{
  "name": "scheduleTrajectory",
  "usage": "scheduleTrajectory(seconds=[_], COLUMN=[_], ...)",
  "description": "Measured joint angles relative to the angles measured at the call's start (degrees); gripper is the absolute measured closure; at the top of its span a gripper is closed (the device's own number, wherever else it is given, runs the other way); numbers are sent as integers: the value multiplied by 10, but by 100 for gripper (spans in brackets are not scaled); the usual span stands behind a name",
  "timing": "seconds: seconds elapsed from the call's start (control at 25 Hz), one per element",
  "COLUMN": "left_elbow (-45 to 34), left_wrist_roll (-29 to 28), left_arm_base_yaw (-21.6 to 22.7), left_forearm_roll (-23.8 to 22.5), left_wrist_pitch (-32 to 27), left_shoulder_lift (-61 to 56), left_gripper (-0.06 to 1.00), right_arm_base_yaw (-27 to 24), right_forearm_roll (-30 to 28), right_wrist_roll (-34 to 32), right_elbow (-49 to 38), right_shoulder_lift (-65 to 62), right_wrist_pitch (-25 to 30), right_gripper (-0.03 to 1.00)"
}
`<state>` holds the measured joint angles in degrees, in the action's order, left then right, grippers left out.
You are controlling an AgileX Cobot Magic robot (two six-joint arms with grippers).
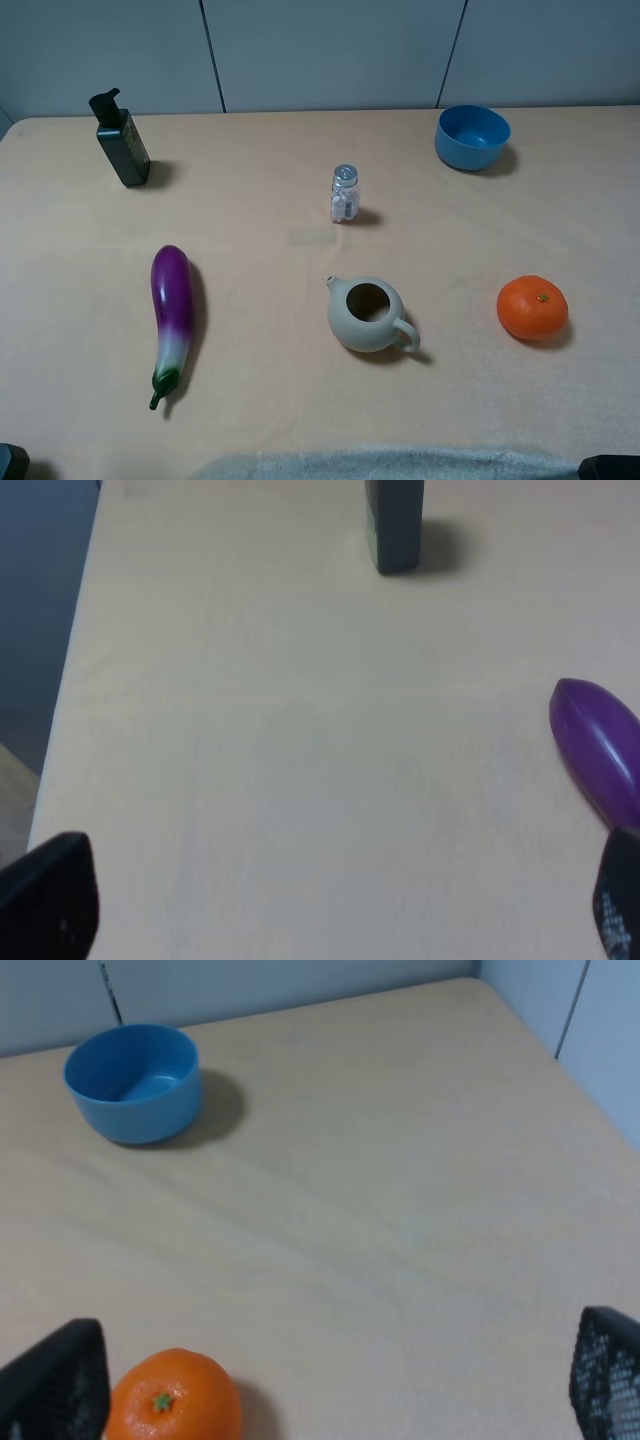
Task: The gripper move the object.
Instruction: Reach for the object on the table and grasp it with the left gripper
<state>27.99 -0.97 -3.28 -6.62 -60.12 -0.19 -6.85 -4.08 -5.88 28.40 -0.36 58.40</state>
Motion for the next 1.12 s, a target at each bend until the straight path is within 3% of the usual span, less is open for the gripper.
scheduleTrajectory(seconds=[1.12], left_elbow=[0], left_wrist_roll=[0], left_arm_base_yaw=[0], left_forearm_roll=[0], left_wrist_pitch=[0], left_shoulder_lift=[0], left_gripper=[-5], right_arm_base_yaw=[0], right_forearm_roll=[0], right_wrist_roll=[0], right_elbow=[0], right_shoulder_lift=[0], right_wrist_pitch=[0], right_gripper=[28])
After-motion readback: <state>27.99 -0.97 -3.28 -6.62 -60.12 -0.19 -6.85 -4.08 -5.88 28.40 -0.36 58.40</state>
